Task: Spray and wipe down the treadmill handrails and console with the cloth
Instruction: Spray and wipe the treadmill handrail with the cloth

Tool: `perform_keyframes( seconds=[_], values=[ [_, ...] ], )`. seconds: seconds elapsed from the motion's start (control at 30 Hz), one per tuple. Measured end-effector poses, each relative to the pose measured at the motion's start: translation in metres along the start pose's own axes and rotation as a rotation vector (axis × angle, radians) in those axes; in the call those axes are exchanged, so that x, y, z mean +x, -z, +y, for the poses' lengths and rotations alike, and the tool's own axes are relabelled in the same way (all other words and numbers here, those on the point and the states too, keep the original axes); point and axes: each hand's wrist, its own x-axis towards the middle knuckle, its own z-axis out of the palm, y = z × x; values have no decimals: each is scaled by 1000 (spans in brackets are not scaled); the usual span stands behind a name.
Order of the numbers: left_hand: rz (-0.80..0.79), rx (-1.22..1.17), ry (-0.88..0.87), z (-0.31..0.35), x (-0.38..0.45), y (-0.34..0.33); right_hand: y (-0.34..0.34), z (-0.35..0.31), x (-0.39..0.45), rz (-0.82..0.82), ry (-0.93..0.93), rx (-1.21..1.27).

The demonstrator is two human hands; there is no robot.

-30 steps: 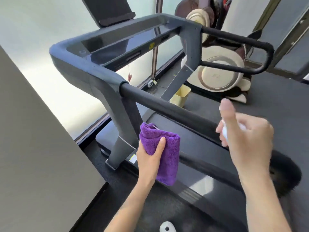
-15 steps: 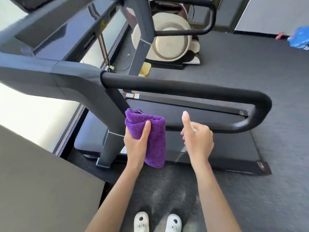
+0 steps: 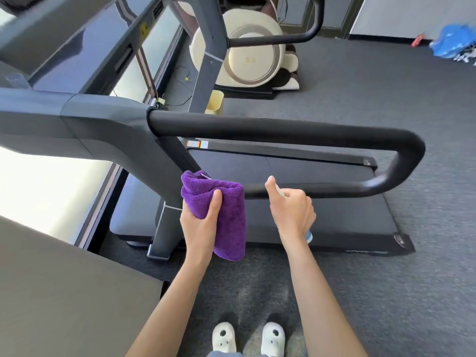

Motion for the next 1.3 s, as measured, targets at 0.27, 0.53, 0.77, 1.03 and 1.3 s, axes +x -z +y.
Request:
perform_keyframes(
  seconds=[0.27,0.53,0.77,1.03,1.3],
  values=[
    [-28,-10,7,-8,5,1,-8,16,14,78,-106,-47],
    [-116,46,23,-20,-4,-38,32,65,37,160,-212,4],
    [-112,66,14,-32,-18,-84,71,97,69,194,-248,-3],
    [10,119,-73,-31,-21,-99,80,104,89,69,-210,23],
    [98,433,-406,-11,10,-70,62,89,71,7,4,37]
  ],
)
